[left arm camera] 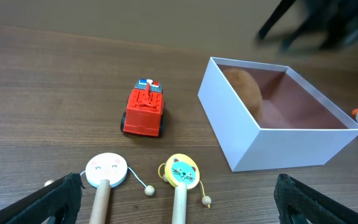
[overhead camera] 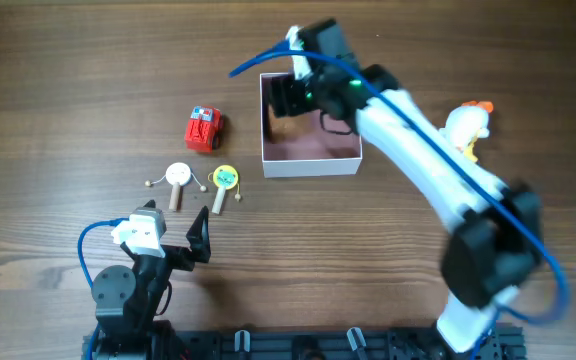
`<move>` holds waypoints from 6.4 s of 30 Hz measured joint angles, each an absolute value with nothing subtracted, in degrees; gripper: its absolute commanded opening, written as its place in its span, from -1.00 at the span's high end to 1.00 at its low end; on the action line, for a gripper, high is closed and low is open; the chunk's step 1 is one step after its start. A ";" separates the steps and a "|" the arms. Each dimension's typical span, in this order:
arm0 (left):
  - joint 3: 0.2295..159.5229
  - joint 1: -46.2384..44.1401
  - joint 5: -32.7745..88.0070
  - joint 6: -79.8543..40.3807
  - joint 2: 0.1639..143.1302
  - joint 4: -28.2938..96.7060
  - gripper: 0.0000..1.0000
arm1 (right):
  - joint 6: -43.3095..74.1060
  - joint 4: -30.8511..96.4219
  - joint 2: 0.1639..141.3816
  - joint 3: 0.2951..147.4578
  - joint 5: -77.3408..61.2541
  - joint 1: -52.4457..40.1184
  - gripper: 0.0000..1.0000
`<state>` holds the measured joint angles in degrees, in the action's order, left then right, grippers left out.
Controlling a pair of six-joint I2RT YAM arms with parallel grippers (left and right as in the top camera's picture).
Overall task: Pack container
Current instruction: 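Carry brown plush left into the white box and release, then move right gripper down onto the white plush duck and grasp, then carry plush duck into the box beside the brown plush, release, then raise right gripper away from the box to the upper right, then reach left gripper to the red toy truck and grasp it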
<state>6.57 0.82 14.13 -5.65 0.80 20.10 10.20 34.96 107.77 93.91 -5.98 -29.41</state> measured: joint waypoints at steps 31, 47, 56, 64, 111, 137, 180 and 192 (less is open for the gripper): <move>6.57 0.82 14.11 -5.65 0.80 20.12 -1.00 | 9.10 49.01 117.67 88.27 -3.38 10.63 -0.04; 6.57 0.82 14.11 -5.65 0.80 20.12 -0.99 | 10.79 51.72 118.56 88.53 1.76 10.68 -0.38; 6.57 0.82 14.13 -5.65 0.80 20.12 -1.00 | 13.41 54.08 121.40 88.84 7.01 10.94 0.67; 6.57 0.82 14.11 -5.65 0.80 20.12 -1.00 | 13.50 58.48 117.93 89.65 1.63 8.43 0.89; 6.57 0.82 14.11 -5.65 0.80 20.12 -0.99 | 2.02 41.15 113.65 94.45 -1.80 -22.59 -0.92; 6.57 0.82 16.88 -6.48 0.80 20.10 -0.99 | 13.89 59.33 104.22 93.34 -10.81 19.38 -1.00; 74.65 -3.97 7.84 0.99 97.10 47.75 -0.93 | 14.98 49.56 108.12 93.23 -11.81 19.29 -1.00; 74.96 -4.56 3.18 8.67 104.51 39.00 -0.87 | 14.98 48.75 108.12 93.23 -11.81 19.29 -0.99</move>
<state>74.96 -4.56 3.18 8.67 104.51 39.00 14.98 48.75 108.12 93.23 -11.81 19.29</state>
